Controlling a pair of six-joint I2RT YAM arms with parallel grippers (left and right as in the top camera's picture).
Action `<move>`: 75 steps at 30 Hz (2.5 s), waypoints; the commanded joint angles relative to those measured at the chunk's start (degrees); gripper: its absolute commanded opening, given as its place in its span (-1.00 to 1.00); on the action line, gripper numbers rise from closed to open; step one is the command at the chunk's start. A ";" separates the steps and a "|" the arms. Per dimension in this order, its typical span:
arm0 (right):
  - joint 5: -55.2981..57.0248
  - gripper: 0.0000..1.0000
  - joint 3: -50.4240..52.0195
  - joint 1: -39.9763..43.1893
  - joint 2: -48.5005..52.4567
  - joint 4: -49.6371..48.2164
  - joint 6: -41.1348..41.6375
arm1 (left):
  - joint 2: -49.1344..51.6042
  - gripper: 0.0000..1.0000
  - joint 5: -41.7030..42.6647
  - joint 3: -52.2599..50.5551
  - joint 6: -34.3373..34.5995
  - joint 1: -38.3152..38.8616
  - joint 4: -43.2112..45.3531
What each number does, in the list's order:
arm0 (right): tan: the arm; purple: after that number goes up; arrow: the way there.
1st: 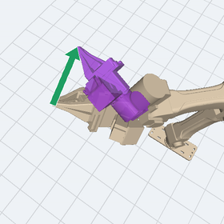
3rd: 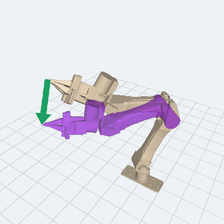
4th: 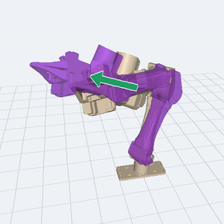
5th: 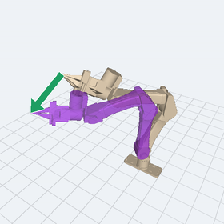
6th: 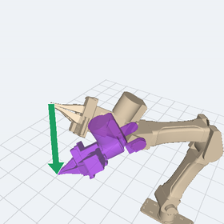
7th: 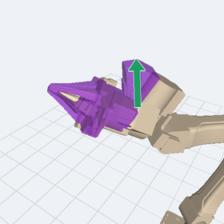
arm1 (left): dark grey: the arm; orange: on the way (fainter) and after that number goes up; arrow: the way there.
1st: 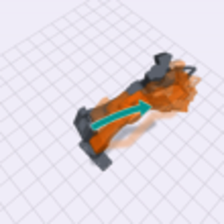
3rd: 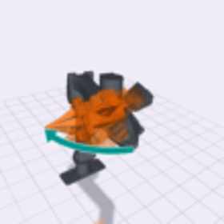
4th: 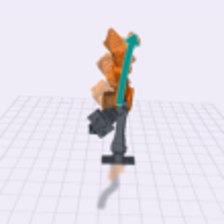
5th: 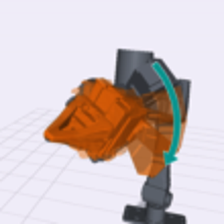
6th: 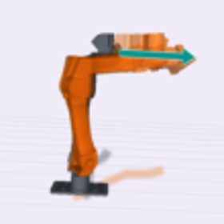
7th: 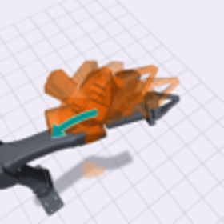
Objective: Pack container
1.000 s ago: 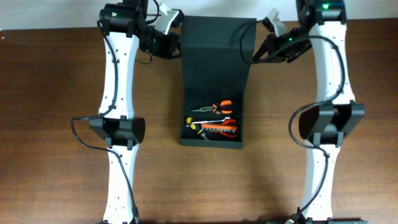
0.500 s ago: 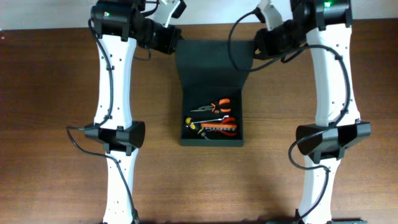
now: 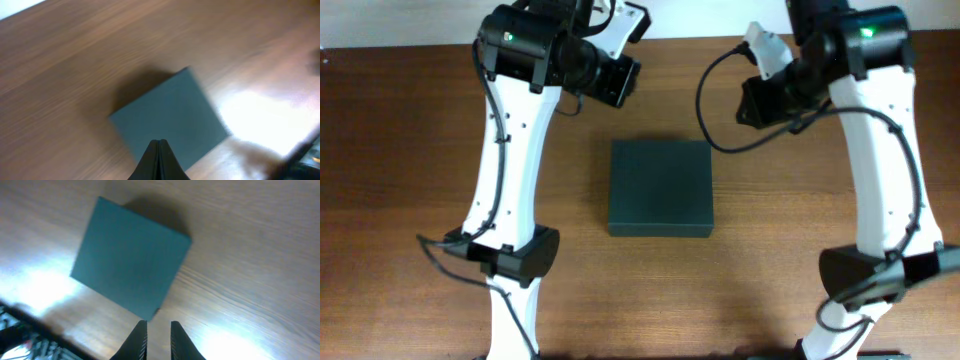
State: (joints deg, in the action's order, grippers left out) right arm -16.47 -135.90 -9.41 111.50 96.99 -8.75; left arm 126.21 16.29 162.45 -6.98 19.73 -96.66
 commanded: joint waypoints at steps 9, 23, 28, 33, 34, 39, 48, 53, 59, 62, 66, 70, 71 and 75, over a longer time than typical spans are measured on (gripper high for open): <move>24.02 -0.61 0.70 1.20 -7.52 0.35 11.23 | -9.88 -0.96 -25.11 -16.63 1.11 -6.73 -0.04; 7.45 -0.57 26.40 -2.97 -16.63 -4.66 9.66 | -27.78 -0.96 -19.96 -59.08 1.42 -12.66 10.03; 7.43 -0.53 35.78 -10.75 -15.43 -14.91 9.68 | -31.28 -0.96 -19.82 -72.30 1.40 -12.66 17.97; 6.82 -0.53 43.47 -14.03 -11.69 -21.81 9.90 | -31.43 -0.96 -16.83 -80.67 1.40 -12.66 22.21; 6.32 -0.53 44.96 -14.34 -10.73 -22.93 9.88 | -31.43 -0.96 -16.50 -82.18 1.40 -12.66 23.15; 4.87 -0.54 50.88 -14.73 -6.49 -27.52 9.88 | -31.43 -0.96 -16.46 -87.82 1.42 -12.66 27.10; 4.42 -0.54 57.27 -14.73 -4.15 -32.37 9.86 | -31.43 -0.97 -16.41 -89.61 1.44 -12.66 28.79; 6.19 -0.51 54.23 -13.09 -5.05 -31.54 9.68 | -31.43 -0.96 -16.26 -89.61 1.40 -12.68 28.83; 14.21 -0.40 43.95 -4.11 -7.02 -25.20 9.60 | -31.61 -0.96 -16.28 -89.72 0.66 -12.68 29.68; 14.80 -0.39 40.41 4.17 -10.05 -21.90 8.11 | -34.45 -0.96 -16.06 -92.08 0.72 -12.66 31.78; 14.58 -0.39 43.08 10.97 -16.85 -21.84 7.17 | -40.72 -0.96 -14.43 -96.15 0.79 -12.66 34.69; 14.86 -0.39 51.34 12.50 -27.98 -26.99 6.19 | -49.94 -0.96 -12.83 -101.39 0.92 -12.66 38.16; 14.82 -0.39 54.16 12.41 -31.43 -29.00 6.23 | -52.70 -0.96 -12.81 -102.79 0.92 -12.63 39.23; 14.93 -0.23 67.08 12.07 -46.53 -37.46 7.21 | -64.30 -0.96 -13.07 -108.28 0.94 -12.61 42.49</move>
State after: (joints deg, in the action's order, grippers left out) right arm -2.17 -77.89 2.98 76.03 63.20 -1.98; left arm 70.89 2.09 58.43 -6.17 7.09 -56.14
